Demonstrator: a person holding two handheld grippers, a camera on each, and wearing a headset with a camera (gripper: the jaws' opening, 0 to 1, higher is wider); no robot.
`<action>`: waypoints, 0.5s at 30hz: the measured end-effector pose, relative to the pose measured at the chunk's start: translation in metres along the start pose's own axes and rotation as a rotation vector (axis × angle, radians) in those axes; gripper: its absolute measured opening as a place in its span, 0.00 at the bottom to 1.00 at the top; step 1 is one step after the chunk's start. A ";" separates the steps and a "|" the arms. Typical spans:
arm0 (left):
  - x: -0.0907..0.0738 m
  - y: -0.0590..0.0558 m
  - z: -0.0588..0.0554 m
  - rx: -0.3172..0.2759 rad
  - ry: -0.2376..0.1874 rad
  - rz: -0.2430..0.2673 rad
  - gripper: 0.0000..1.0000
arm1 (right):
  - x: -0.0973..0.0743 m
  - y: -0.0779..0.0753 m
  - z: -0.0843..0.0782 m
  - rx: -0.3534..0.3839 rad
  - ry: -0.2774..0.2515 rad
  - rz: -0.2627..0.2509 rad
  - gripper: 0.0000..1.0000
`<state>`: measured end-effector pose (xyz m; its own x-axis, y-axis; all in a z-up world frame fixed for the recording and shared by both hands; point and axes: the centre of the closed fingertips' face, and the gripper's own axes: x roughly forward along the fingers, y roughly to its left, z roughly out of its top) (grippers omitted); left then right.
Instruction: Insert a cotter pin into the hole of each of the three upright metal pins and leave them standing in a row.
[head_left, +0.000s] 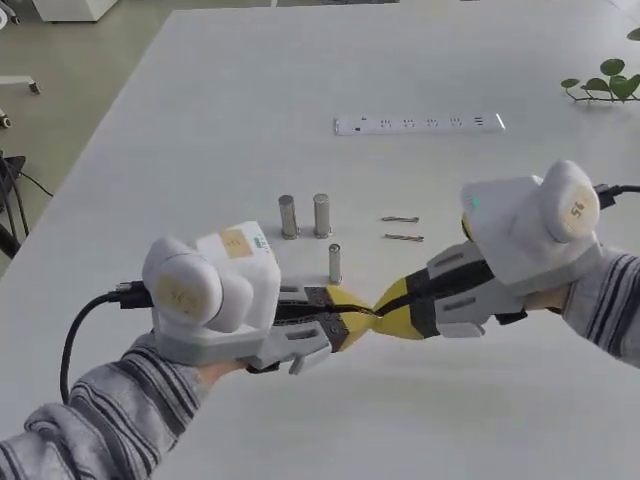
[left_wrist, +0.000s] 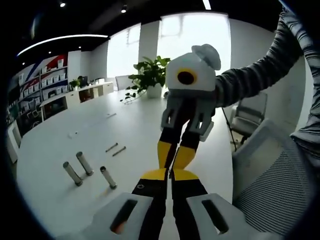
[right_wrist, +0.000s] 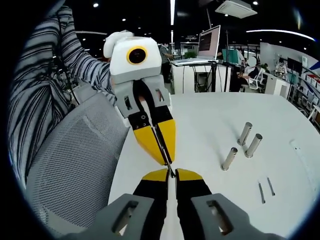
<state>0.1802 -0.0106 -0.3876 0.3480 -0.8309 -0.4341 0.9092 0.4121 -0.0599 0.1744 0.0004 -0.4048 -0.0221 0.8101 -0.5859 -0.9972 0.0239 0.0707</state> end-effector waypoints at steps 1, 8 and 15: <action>0.000 0.000 0.000 -0.001 0.000 0.001 0.00 | 0.000 0.000 0.000 -0.002 0.000 0.000 0.00; -0.001 0.002 -0.004 -0.017 0.004 0.016 0.00 | -0.001 0.000 0.002 -0.061 0.026 -0.009 0.00; -0.001 0.003 -0.006 -0.020 0.003 0.024 0.00 | -0.001 -0.002 0.000 -0.142 0.072 -0.025 0.00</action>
<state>0.1817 -0.0067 -0.3927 0.3691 -0.8197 -0.4381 0.8958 0.4393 -0.0672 0.1767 -0.0006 -0.4045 0.0027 0.7662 -0.6426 -0.9974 -0.0439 -0.0565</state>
